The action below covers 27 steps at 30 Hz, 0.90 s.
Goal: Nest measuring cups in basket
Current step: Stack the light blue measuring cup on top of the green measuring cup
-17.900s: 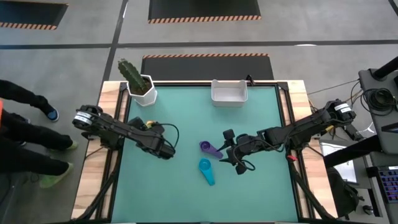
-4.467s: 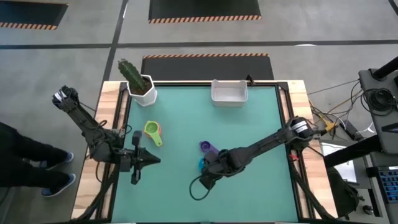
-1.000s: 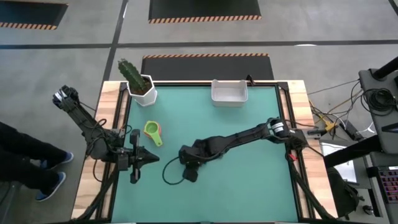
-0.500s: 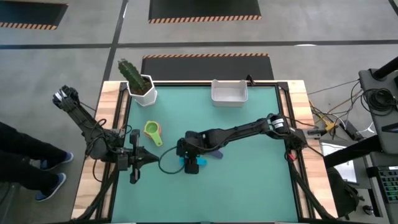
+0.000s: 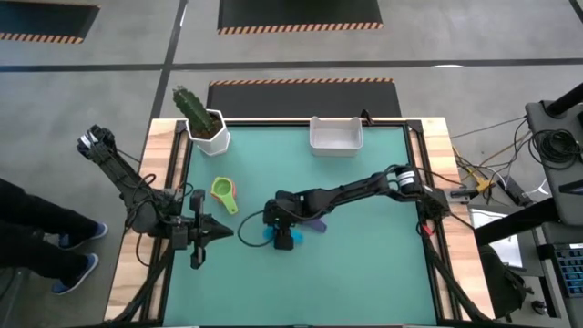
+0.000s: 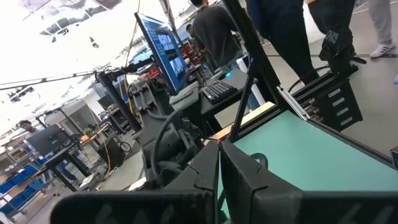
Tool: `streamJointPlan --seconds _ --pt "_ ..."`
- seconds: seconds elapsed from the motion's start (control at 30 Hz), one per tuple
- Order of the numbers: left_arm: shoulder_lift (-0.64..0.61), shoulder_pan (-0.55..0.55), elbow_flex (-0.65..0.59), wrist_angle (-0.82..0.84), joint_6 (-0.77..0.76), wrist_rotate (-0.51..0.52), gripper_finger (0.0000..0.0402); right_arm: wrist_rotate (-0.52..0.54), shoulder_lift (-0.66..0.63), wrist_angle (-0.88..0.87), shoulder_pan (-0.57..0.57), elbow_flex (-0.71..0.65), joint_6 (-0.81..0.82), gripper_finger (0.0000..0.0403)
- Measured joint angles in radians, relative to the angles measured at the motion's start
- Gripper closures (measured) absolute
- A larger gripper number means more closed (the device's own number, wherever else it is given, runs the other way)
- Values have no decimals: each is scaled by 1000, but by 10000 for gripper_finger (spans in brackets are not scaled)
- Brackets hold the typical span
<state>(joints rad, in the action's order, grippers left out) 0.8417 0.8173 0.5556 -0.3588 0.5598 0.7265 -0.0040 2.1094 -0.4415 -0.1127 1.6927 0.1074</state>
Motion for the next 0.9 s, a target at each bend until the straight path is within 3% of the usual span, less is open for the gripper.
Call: streamJointPlan --seconds 0.3,0.63,0.9 --pt "0 0 0 0 1 0 402 -37 0 108 7 -89 49 238" --pt "0 0 0 0 6 0 402 -53 2 140 8 -92 83 381" --pt "-9 0 0 -6 16 33 402 -53 2 140 21 -50 174 393"
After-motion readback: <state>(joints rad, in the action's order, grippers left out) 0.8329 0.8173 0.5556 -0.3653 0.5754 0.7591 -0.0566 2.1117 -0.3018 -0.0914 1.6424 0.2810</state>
